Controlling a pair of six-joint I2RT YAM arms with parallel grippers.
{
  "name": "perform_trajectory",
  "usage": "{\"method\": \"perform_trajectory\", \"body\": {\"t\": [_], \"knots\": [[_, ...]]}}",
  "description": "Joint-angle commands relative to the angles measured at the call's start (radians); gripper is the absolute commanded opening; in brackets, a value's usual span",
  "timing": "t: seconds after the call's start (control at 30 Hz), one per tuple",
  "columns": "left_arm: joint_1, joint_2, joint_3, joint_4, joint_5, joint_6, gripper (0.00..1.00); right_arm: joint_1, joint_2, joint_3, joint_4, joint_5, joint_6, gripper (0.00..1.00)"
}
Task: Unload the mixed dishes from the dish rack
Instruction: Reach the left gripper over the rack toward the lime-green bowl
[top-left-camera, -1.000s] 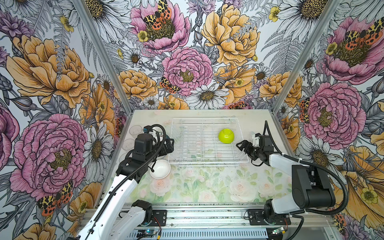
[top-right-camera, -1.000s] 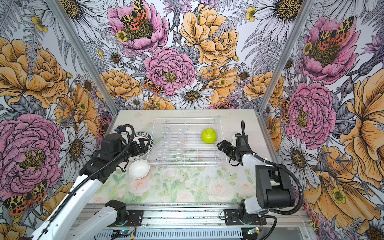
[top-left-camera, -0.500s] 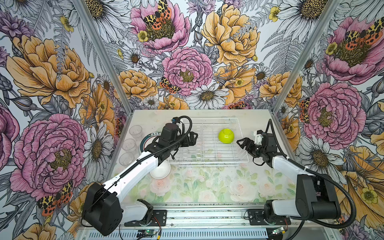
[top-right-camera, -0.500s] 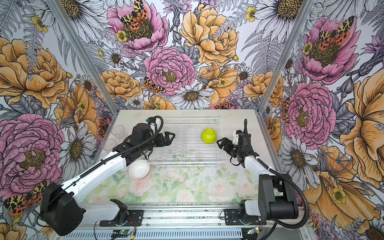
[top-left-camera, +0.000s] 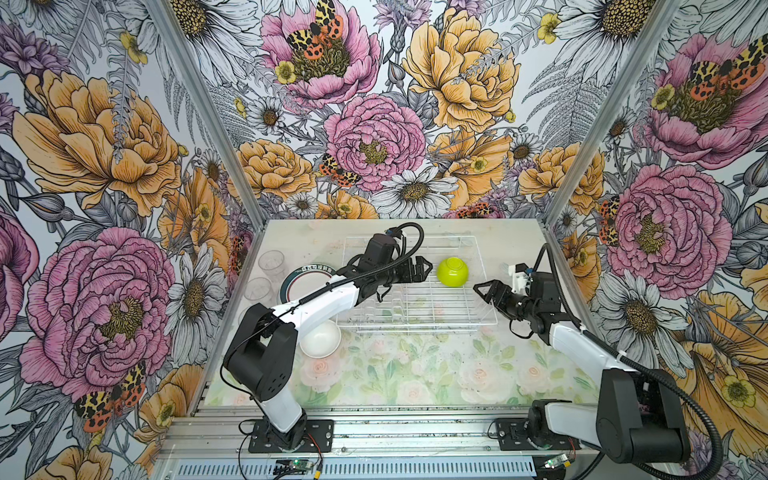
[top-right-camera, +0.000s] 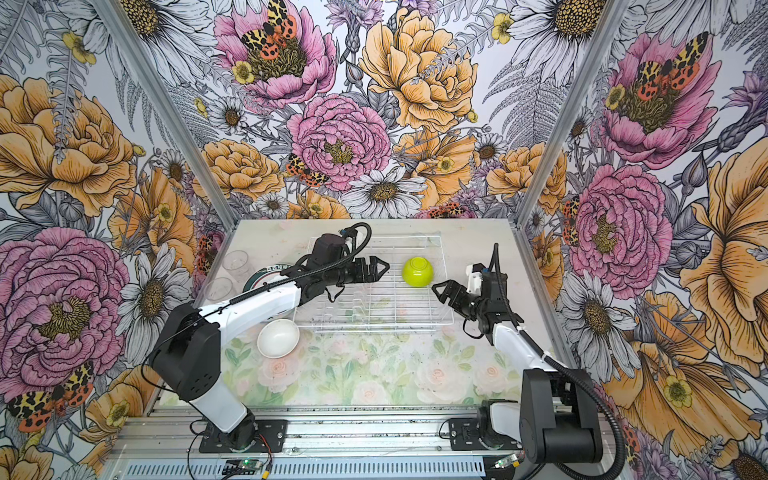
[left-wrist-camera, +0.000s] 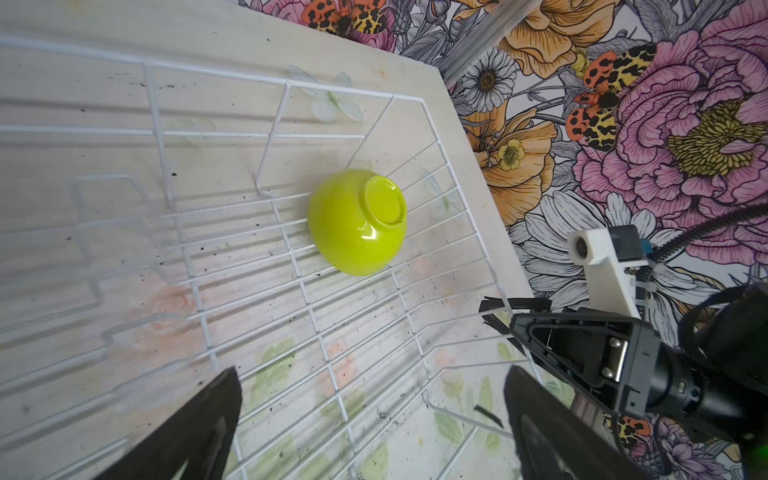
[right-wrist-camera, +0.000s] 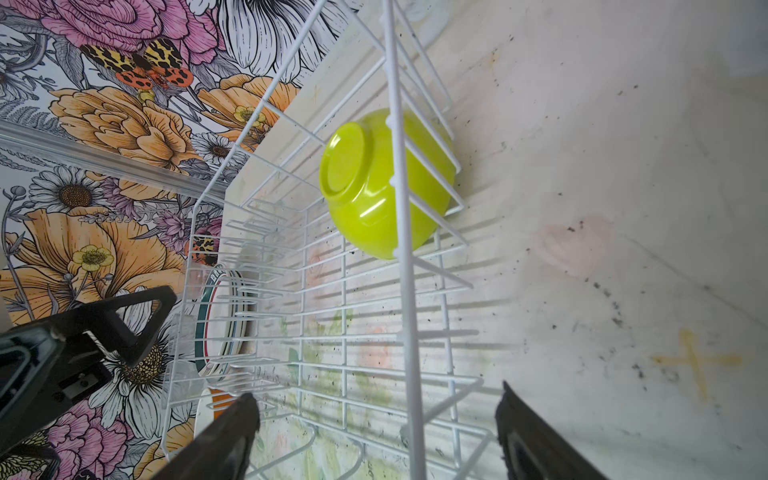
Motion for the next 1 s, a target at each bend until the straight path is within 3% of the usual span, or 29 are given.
{"method": "perform_trajectory", "body": {"t": [0.0,0.37,0.73,0.97], "knots": [[-0.006,0.060,0.052,0.036,0.062,-0.023,0.98,-0.017,-0.040,-0.015,-0.008,-0.007,-0.028,0.91],[-0.011,0.311,0.211,0.050,0.090,-0.057,0.95,-0.036,-0.112,-0.065,-0.018,-0.002,-0.022,0.91],[0.000,0.480,0.329,0.137,0.165,-0.182,0.95,-0.036,-0.180,-0.132,-0.015,0.006,-0.029,0.91],[0.003,0.548,0.382,0.159,0.141,-0.221,0.95,-0.036,-0.167,-0.131,-0.009,0.006,-0.043,0.91]]}}
